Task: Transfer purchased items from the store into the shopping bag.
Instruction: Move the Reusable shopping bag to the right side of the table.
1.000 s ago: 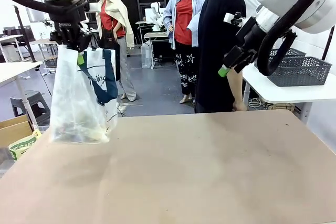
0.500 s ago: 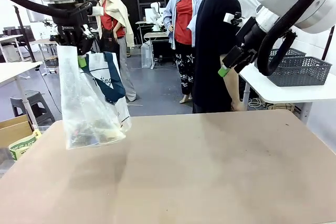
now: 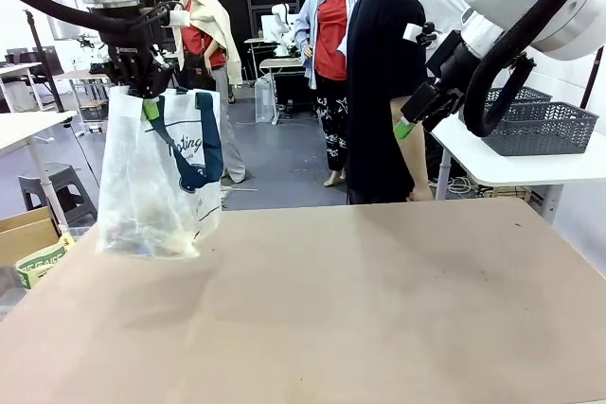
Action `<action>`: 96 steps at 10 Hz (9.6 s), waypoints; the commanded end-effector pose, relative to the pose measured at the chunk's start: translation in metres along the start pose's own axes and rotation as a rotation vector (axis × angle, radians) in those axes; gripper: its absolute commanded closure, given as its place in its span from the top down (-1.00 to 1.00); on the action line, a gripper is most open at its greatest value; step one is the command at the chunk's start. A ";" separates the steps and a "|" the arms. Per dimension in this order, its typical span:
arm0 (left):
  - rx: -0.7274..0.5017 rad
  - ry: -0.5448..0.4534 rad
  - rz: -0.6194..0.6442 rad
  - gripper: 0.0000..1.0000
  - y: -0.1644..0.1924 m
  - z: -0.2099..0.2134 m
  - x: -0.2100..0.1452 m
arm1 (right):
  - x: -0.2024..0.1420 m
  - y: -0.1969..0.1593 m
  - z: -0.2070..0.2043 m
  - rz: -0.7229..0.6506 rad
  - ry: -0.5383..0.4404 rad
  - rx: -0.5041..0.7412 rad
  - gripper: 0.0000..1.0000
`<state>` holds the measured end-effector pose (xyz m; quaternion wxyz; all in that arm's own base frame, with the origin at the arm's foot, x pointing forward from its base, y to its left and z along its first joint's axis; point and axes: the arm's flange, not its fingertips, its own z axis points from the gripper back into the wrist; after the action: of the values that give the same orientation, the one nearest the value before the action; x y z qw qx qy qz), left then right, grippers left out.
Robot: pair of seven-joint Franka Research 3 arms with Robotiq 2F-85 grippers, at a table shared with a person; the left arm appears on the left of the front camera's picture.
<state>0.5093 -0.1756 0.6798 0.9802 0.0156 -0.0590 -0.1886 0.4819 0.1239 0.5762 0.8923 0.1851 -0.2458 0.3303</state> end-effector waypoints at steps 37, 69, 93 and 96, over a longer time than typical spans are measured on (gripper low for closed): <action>-0.127 -0.159 0.350 0.98 0.222 -0.115 -0.130 | -0.001 -0.001 0.001 0.020 0.008 0.006 1.00; -0.452 -0.211 -0.334 1.00 0.140 -0.084 -0.071 | -0.023 -0.016 0.013 0.340 -0.017 0.316 1.00; -0.415 -0.343 -0.738 1.00 0.108 -0.090 -0.061 | -0.028 -0.036 0.018 0.479 -0.041 0.301 1.00; -0.415 -0.343 -0.738 1.00 0.108 -0.090 -0.061 | -0.028 -0.036 0.018 0.479 -0.041 0.301 1.00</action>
<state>0.5041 -0.0526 0.5899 0.8054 -0.1962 -0.1741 -0.5316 0.4836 0.0742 0.5678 0.7447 0.2516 -0.2504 0.5652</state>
